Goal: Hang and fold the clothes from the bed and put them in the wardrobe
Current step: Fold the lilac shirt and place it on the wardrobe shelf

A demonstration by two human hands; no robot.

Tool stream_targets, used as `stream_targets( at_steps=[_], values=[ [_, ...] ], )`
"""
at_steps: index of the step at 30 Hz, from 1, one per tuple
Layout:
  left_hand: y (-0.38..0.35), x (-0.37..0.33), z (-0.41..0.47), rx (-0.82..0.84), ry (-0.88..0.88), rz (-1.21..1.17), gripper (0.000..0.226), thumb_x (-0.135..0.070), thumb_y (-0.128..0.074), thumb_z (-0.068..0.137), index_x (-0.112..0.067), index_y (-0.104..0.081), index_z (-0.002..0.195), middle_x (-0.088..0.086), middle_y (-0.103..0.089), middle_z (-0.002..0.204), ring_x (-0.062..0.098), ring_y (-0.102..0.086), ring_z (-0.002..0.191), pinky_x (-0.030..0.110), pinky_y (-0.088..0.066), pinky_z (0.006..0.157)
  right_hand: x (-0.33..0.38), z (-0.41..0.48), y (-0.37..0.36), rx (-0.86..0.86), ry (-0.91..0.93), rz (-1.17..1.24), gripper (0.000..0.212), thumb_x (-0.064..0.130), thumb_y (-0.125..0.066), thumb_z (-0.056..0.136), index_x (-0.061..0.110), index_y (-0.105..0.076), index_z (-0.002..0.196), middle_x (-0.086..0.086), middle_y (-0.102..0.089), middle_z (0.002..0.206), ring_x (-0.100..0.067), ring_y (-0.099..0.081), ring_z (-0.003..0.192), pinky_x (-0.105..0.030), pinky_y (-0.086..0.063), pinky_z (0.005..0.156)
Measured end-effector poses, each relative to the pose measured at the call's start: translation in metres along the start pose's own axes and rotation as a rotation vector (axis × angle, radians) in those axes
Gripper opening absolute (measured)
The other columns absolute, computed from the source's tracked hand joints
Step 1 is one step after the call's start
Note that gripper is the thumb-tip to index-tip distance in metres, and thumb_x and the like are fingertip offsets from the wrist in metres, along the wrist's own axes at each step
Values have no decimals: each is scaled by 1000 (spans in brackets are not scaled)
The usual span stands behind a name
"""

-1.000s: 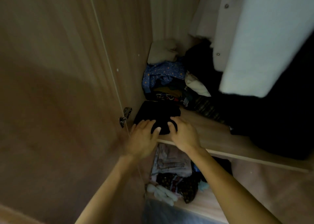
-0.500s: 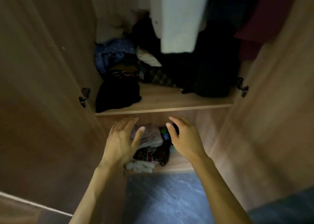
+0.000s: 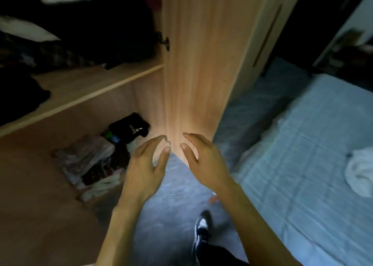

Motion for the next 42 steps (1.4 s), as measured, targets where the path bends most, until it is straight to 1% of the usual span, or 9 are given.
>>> stream_targets(
  at_steps=[8,11,15,19,22,25,28,34,42],
  values=[
    [-78,-82,-25,249,-146,-100,52,-51,-41,92,-18,-54,131,-2,-56,133,13,-49,122,14,-27,98,-53,-83,91,-164,-236,-108,46,44,-39,93,14,-63,119,-2,-66,116,-18,-62,100,-25,-47,87],
    [-117,-131,-41,374,-215,-135,47,-45,-42,94,-21,-51,133,-5,-53,135,7,-46,121,14,-27,97,-76,-121,129,-218,-338,-132,48,47,-37,94,17,-61,123,-1,-63,122,-16,-59,109,-24,-44,93],
    [-173,-201,-73,487,-305,-185,46,-40,-45,94,-19,-48,135,-1,-51,137,18,-44,128,22,-29,102,-114,-188,184,-317,-455,-166,37,39,-44,97,20,-59,125,1,-61,126,-13,-56,114,-24,-42,100],
    [-236,-261,-136,594,-197,-236,48,-41,-39,97,-24,-38,142,-6,-36,148,13,-36,134,23,-23,110,-147,-275,243,-424,-536,-183,39,40,-45,95,17,-61,123,-1,-63,123,-13,-57,112,-18,-36,96],
    [-271,-314,-188,644,-365,-182,55,-56,-36,88,-32,-42,137,-10,-41,145,12,-39,132,23,-22,108,-175,-345,286,-502,-592,-184,37,37,-48,94,16,-64,120,-1,-65,120,-14,-59,110,-16,-37,93],
    [-303,-364,-233,700,-481,-131,48,-51,-40,91,-32,-46,134,-9,-47,141,9,-42,128,15,-20,100,-204,-415,325,-596,-665,-173,37,38,-47,94,16,-66,117,0,-66,117,-13,-59,108,-16,-37,92],
    [-335,-403,-265,763,-559,-96,52,-53,-39,89,-28,-49,134,-6,-51,139,11,-44,127,20,-27,103,-230,-475,356,-671,-747,-138,38,38,-45,93,15,-68,112,0,-67,114,-14,-60,105,-15,-38,91],
    [-390,-452,-298,835,-639,-39,45,-42,-46,94,-22,-51,134,-4,-52,138,12,-45,128,19,-26,103,-274,-549,399,-804,-846,-70,36,37,-46,93,16,-69,110,3,-68,111,-8,-58,103,-9,-35,88],
    [-497,-506,-299,932,-677,-47,45,-42,-46,95,-22,-50,135,-4,-51,138,12,-45,127,22,-29,104,-358,-581,440,-785,-953,-53,28,32,-49,97,19,-66,115,6,-65,114,-6,-57,106,-15,-39,91]
  ],
)
Point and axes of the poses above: each hand's wrist, its own z-axis towards the middle knuckle, its own y-axis out of the back of the hand, x = y × z, the point moved 4 cm from there along z, towards the middle knuckle
